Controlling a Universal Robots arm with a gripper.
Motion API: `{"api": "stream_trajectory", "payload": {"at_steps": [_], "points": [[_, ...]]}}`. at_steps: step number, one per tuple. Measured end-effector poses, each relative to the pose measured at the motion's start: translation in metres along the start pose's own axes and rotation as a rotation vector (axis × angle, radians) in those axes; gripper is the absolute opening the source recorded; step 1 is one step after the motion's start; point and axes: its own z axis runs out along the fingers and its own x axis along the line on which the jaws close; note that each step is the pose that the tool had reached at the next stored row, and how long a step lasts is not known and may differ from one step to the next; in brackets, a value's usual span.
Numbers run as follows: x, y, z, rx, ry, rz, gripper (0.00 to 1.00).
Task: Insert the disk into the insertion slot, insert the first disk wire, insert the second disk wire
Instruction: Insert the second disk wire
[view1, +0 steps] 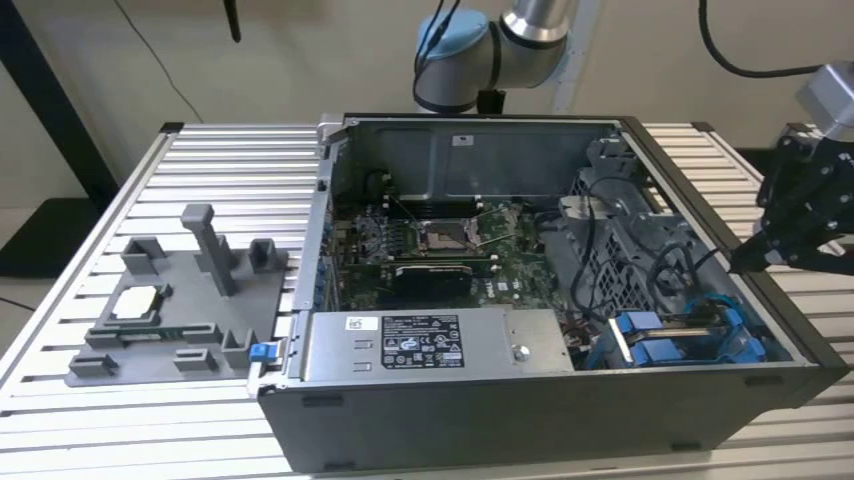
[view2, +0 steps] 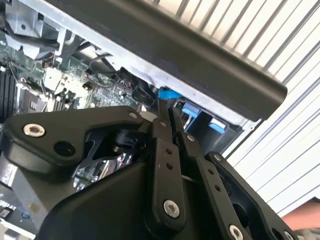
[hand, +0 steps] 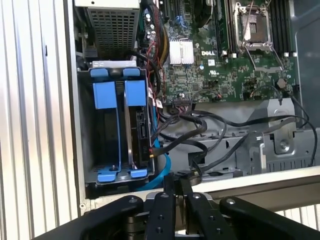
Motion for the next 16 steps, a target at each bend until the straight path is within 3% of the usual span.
{"api": "stream_trajectory", "payload": {"at_steps": [7,16], "points": [[-0.001,0.0211,-0.0042,0.0064,-0.0086,0.002,0.0],[-0.0063,0.0485,-0.0007,0.0128,-0.0116,0.001,0.0]]}}
